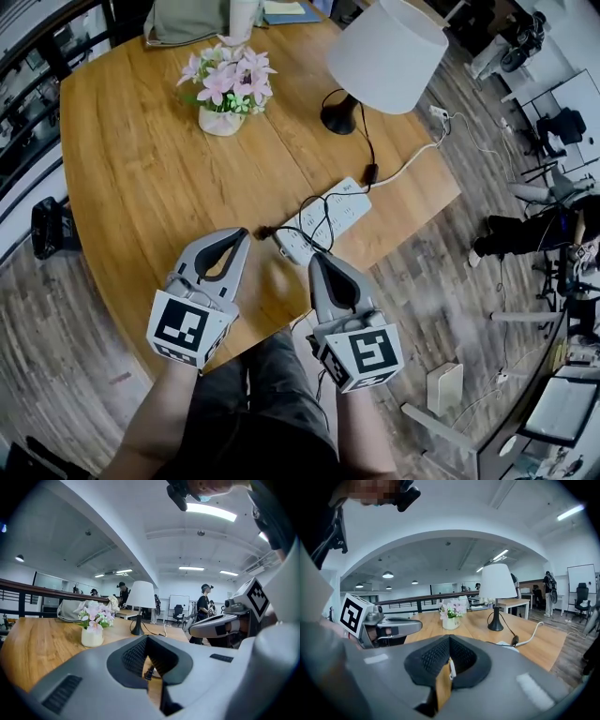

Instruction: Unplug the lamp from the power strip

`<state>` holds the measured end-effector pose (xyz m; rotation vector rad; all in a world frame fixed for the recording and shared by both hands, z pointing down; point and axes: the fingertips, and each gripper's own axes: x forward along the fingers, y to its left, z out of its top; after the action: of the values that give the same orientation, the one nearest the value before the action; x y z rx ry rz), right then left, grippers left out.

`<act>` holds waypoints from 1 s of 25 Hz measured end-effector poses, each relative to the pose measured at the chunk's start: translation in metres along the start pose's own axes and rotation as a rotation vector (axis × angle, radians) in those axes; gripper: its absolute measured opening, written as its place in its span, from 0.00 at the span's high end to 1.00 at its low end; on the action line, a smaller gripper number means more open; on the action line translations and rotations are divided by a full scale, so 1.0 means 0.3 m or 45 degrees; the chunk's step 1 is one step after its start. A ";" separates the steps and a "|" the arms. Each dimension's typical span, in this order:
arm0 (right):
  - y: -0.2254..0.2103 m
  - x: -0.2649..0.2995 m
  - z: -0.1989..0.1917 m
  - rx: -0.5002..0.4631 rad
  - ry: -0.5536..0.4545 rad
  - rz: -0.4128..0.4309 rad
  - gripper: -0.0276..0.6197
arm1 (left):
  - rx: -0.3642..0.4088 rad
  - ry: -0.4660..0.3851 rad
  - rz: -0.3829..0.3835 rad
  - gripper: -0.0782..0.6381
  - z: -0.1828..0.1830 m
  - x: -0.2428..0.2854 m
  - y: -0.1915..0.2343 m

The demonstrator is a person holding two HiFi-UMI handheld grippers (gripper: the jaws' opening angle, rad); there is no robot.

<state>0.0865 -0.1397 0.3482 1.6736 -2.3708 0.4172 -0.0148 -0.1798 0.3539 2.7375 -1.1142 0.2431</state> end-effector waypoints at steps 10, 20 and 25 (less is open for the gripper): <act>-0.008 -0.136 0.091 0.101 -0.230 -0.020 0.95 | -0.072 -0.122 -0.066 0.90 0.098 -0.064 -0.043; -0.031 -0.226 0.174 0.055 -0.304 0.006 0.95 | -0.061 -0.222 0.021 0.90 0.214 -0.138 -0.063; -0.003 -0.297 0.199 0.009 -0.308 0.069 0.95 | -0.073 -0.245 0.110 0.90 0.234 -0.230 -0.105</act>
<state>0.1166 -0.0819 0.2630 1.7547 -2.5920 0.2438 -0.0355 -0.1268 0.2678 2.7108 -1.2684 -0.0416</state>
